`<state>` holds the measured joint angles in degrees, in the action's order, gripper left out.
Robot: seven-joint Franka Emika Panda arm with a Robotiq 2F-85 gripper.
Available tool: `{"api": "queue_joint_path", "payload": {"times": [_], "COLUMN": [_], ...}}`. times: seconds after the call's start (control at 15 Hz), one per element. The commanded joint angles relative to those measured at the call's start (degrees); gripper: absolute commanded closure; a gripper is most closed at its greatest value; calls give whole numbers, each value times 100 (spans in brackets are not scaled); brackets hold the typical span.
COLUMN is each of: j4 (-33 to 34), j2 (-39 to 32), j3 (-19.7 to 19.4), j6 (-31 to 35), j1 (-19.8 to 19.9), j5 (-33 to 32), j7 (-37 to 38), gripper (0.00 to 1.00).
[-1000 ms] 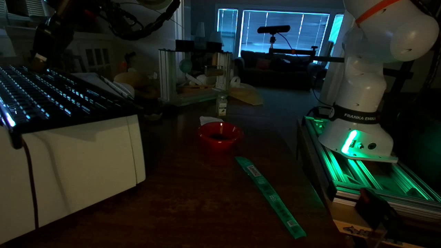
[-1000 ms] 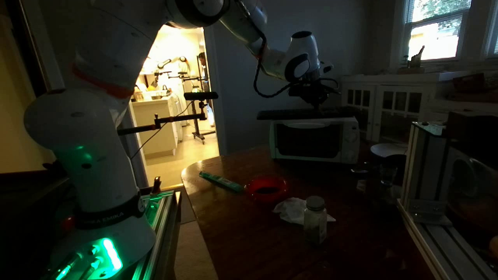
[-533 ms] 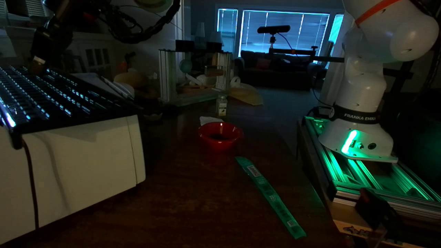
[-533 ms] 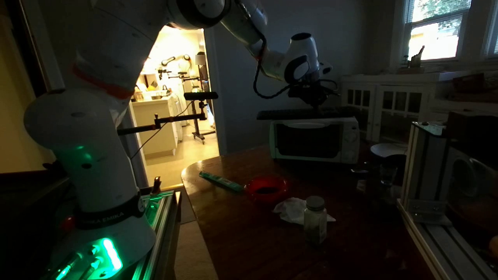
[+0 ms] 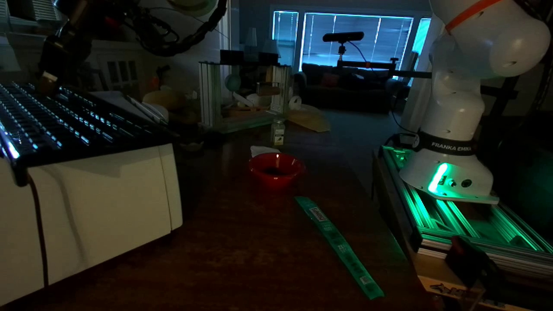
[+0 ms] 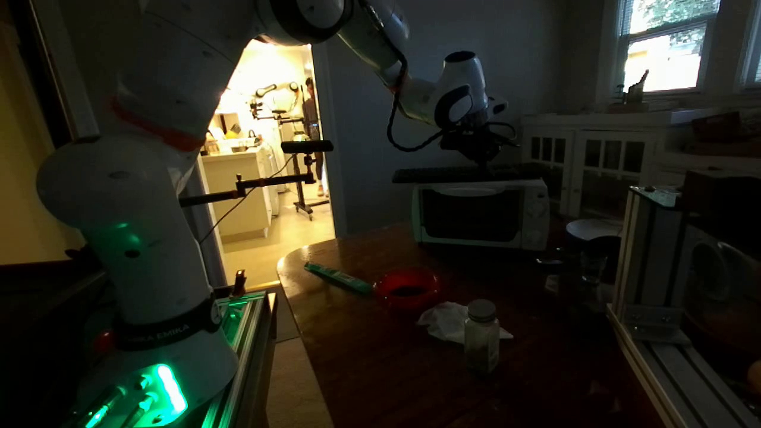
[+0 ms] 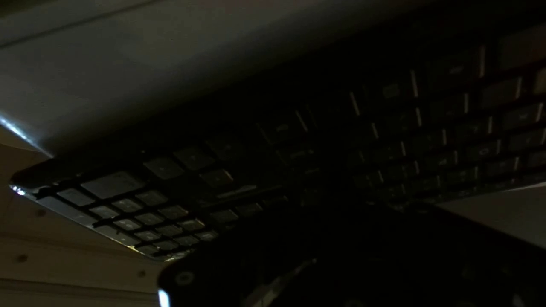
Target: Press on the black object on the microwave
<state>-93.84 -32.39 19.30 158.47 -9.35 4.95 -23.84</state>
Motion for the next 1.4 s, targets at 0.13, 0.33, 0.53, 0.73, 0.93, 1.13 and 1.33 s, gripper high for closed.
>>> {"api": "queue_joint_path", "payload": {"times": [0.13,0.33,0.53,0.73,0.93,1.13,1.33], "j4": [-63,-44,-25,-25,-18,-48,-39], "j2": [91,253,488,790,1064,1332,1524], "j3": [-5,-115,-476,-840,-956,-871,-803], "j6": [367,502,264,-196,-843,-1523,-2053], "j1": [-19,-118,-382,-652,-780,-760,-725], "j5": [-146,-333,-720,-1219,-1509,-1547,-1475], "j7": [148,274,699,1124,1349,1349,1291], "gripper": [100,100,72,51,29,5,0]}}
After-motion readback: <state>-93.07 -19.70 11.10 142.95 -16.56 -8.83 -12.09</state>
